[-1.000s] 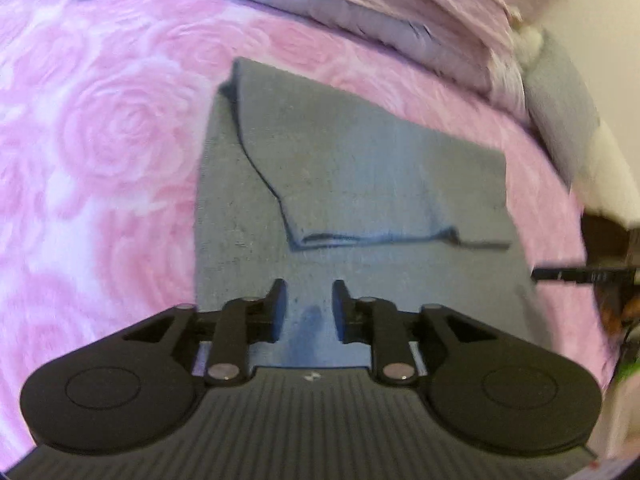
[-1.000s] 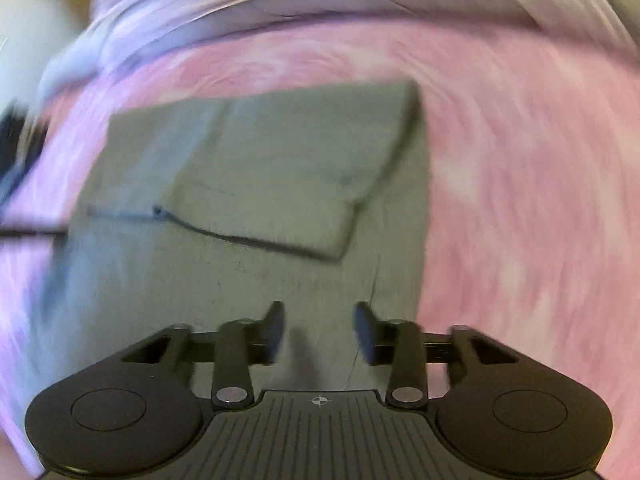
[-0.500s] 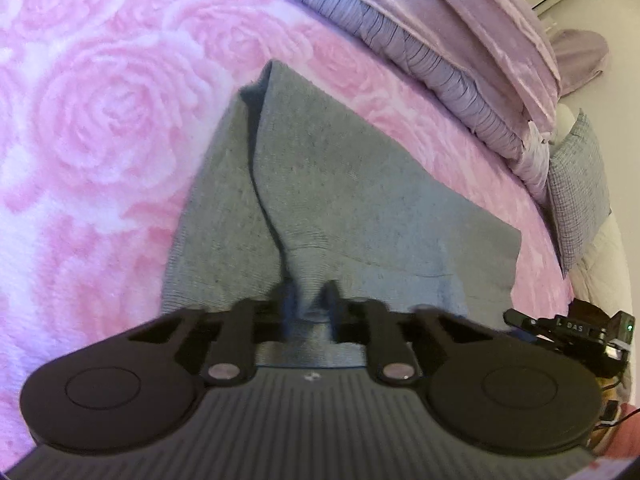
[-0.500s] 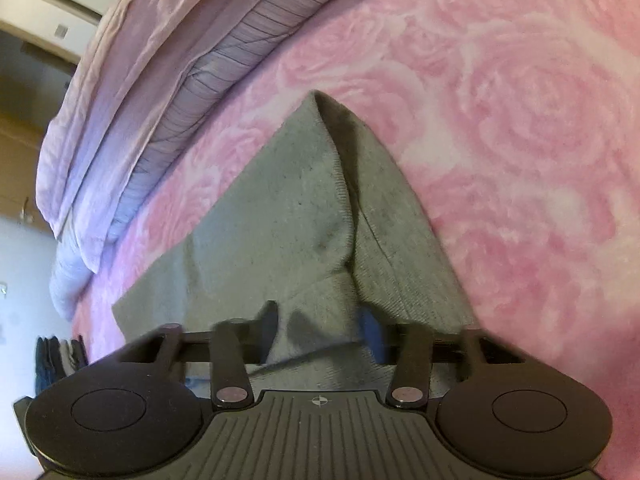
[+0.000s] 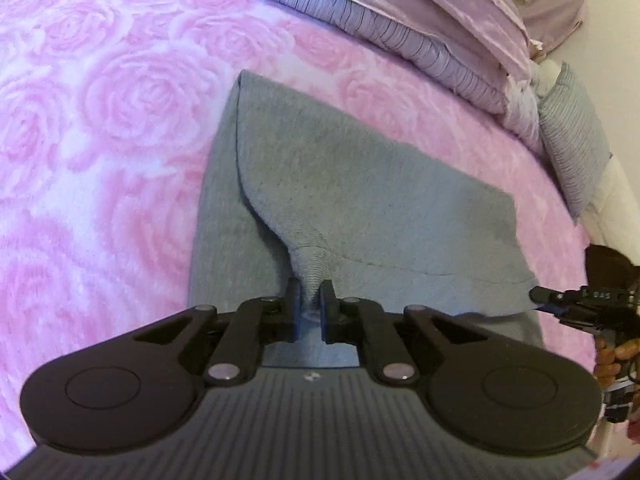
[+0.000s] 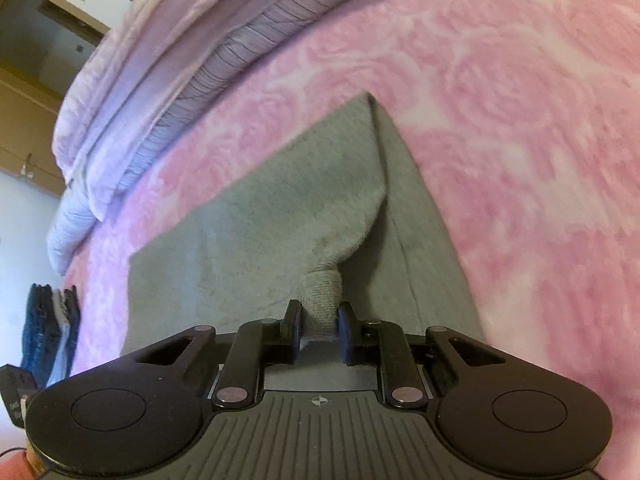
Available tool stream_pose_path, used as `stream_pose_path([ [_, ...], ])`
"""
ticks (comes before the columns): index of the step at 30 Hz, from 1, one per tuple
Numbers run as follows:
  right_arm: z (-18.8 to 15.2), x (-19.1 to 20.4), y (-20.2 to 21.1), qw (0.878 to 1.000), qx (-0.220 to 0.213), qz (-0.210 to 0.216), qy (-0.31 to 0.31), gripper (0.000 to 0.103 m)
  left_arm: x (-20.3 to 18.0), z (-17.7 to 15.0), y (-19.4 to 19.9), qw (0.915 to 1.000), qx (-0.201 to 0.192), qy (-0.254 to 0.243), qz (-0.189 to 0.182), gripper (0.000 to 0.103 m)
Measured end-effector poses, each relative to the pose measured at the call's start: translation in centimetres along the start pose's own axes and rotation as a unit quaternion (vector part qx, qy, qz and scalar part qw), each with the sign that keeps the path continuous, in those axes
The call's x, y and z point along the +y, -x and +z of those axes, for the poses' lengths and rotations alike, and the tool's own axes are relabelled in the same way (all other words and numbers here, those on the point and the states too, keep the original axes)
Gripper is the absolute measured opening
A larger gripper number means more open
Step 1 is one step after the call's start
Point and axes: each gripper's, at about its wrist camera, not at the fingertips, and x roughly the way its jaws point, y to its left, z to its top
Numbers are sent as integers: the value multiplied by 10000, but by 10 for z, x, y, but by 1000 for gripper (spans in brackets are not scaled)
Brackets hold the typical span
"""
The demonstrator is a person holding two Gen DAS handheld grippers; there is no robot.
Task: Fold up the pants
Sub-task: 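Fold the waistband over toward the hem with both tools and release, then move both tools to the folded edge of the skirt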
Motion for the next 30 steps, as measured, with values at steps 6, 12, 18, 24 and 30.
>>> stream_pose_path([
  [6, -4, 4, -5, 9996, 0, -177, 233, 15, -3, -6, 1, 9999, -82, -110, 70, 6],
  [12, -7, 3, 1, 9995, -143, -209, 191, 15, -7, -10, 2, 9997, -25, -236, 76, 7],
  [18, 2, 4, -9, 9967, 509, -585, 258, 25, -12, -7, -1, 9969, 293, -612, 388, 13],
  [24, 30, 31, 17, 9860, -79, -1251, 1102, 40, -7, 9, 29, 9921, 382, -953, 727, 15],
  [30, 61, 76, -24, 9718, -770, -925, 2026, 40, -41, 71, -3, 9849, -459, -1526, 674, 15],
])
